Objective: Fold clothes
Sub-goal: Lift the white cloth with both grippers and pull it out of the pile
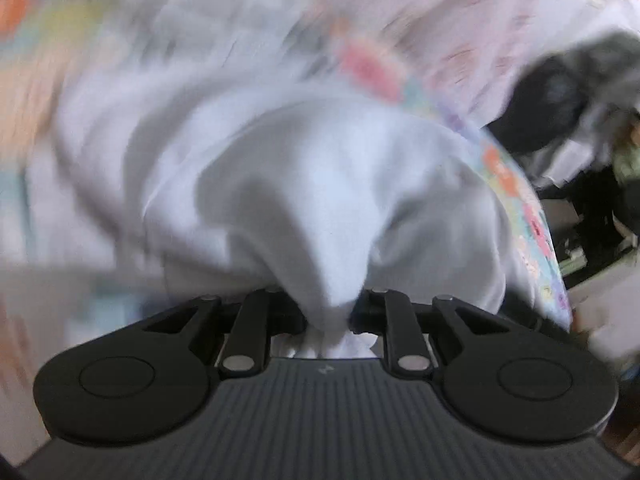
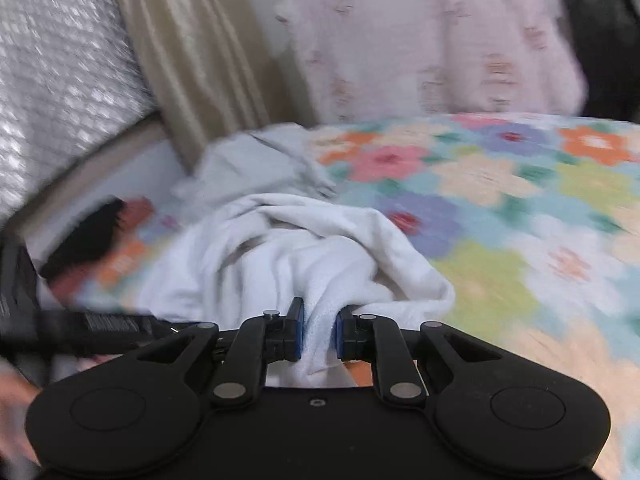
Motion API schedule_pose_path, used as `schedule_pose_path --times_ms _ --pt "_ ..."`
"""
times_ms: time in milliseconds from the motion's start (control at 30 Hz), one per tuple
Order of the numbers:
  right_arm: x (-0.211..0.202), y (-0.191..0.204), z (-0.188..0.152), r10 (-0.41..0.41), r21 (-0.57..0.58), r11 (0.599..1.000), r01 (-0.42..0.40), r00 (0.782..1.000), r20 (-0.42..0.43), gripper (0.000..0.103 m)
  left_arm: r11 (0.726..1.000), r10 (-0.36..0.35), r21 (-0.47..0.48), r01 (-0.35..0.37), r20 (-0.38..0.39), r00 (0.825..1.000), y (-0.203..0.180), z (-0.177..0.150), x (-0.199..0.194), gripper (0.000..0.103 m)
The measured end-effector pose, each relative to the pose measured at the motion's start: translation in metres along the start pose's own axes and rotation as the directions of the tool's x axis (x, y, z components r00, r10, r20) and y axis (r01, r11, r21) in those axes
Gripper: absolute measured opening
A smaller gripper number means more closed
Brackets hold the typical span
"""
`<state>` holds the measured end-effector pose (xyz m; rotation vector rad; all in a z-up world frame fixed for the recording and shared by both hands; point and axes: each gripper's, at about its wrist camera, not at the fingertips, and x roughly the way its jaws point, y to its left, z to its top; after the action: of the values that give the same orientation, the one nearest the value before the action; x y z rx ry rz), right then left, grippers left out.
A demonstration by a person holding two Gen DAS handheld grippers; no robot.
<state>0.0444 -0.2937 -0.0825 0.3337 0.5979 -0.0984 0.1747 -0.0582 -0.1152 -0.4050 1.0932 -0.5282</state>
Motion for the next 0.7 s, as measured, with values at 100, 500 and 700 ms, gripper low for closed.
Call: schedule_pose_path --times_ms 100,500,700 --pt "0.001 -0.006 -0.031 -0.033 0.024 0.999 0.034 0.999 -0.022 0.018 0.990 0.112 0.078 -0.117 0.066 0.992 -0.006 -0.020 -0.008 0.017" --pt "0.006 -0.011 -0.037 -0.064 0.022 0.998 0.064 0.998 -0.014 0.018 0.953 0.162 0.212 -0.215 0.242 0.957 -0.028 -0.021 -0.021 0.017" --pt "0.000 -0.010 -0.035 -0.073 -0.022 0.997 0.073 0.997 0.005 0.017 0.944 0.157 0.247 -0.221 0.252 0.955 -0.041 -0.024 -0.026 0.017"
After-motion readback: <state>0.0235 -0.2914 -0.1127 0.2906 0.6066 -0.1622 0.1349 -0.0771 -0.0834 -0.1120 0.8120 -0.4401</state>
